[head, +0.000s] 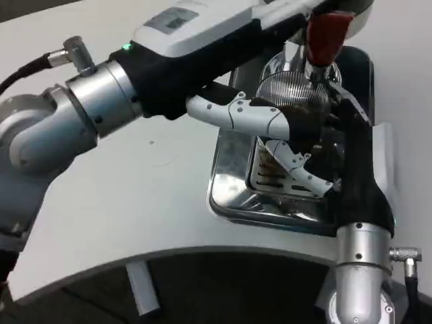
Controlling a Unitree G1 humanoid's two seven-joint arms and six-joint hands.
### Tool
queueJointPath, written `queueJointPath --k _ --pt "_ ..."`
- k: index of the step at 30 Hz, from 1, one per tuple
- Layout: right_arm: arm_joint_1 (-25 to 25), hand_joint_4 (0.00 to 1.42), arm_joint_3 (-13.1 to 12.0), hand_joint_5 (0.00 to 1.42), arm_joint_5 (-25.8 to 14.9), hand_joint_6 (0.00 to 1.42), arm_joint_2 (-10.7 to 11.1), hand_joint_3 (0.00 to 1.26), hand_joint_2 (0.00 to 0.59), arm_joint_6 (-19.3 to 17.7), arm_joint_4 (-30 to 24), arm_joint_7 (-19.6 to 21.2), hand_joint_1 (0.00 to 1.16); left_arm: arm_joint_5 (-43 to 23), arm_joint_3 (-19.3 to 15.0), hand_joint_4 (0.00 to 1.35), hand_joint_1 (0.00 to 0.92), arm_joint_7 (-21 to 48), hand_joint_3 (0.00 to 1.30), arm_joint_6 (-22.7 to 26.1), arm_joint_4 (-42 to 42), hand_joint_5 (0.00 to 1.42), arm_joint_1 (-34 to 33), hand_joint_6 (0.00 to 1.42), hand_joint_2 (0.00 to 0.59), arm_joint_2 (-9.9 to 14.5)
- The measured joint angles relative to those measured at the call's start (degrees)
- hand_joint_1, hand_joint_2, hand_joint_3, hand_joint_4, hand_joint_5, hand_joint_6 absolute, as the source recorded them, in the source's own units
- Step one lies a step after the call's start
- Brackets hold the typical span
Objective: Grasp the cup under the faucet to collect the drink, then remove the cup.
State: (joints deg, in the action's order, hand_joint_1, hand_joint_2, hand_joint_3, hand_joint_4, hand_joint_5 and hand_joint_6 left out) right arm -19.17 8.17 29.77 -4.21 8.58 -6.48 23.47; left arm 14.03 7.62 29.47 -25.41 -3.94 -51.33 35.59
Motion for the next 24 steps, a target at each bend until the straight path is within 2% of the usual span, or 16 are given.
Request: queueJointPath --k 24 --pt "0.04 0.42 -0.55 0.44 -0.06 0.44 0.27 0.43 0.261 -0.2 -0.36 -0.02 0.75 -4.36 -4.89 0.1 0.0 -1.23 0.04 -2.19 3.42 0.22 3.76 0.32 0.092 -0.98"
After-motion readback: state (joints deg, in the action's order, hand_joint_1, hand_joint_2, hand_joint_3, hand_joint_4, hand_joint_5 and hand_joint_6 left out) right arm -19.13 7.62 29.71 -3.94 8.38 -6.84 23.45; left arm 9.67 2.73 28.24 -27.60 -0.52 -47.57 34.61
